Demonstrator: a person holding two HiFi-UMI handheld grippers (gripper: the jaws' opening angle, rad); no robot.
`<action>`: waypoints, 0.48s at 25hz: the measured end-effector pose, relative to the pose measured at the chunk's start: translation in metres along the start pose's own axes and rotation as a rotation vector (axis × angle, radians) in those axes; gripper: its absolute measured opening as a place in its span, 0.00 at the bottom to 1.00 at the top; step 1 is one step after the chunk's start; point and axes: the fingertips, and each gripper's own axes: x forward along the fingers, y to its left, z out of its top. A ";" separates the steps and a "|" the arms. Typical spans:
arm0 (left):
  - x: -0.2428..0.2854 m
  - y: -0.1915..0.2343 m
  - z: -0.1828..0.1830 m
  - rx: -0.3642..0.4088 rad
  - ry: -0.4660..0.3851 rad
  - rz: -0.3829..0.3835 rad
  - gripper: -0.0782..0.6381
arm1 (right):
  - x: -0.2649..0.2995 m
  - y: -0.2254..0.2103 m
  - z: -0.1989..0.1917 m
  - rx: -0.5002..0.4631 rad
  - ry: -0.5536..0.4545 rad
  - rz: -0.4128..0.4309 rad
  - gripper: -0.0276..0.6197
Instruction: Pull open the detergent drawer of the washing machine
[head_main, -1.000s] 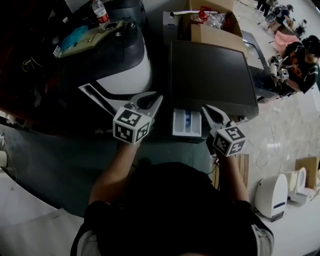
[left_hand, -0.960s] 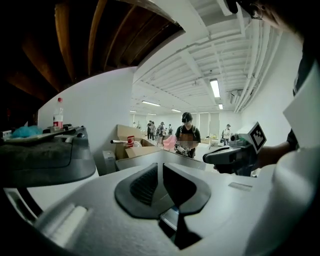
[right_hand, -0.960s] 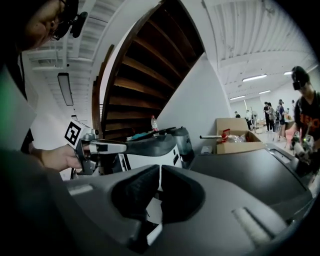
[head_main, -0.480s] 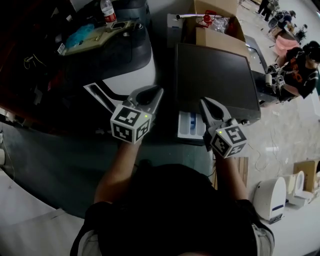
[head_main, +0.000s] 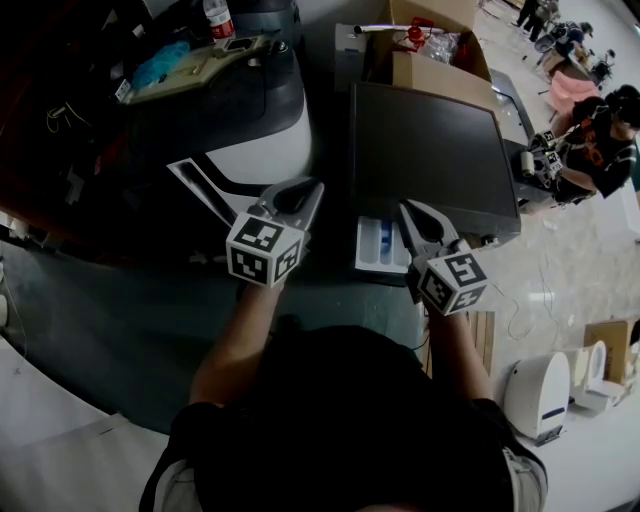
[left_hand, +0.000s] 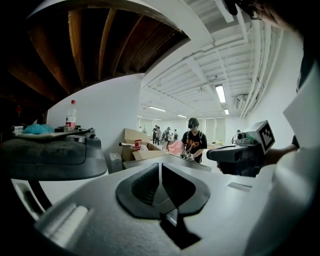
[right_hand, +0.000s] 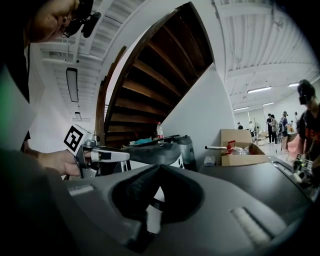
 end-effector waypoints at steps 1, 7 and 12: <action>0.000 -0.001 -0.001 0.001 0.002 -0.003 0.15 | 0.000 0.000 0.000 0.001 0.000 -0.001 0.05; -0.005 -0.002 -0.005 0.006 0.015 -0.010 0.15 | 0.001 0.004 -0.003 0.013 0.007 -0.001 0.05; -0.006 0.002 -0.009 -0.006 0.020 -0.013 0.14 | 0.003 0.008 -0.006 0.008 0.021 0.011 0.05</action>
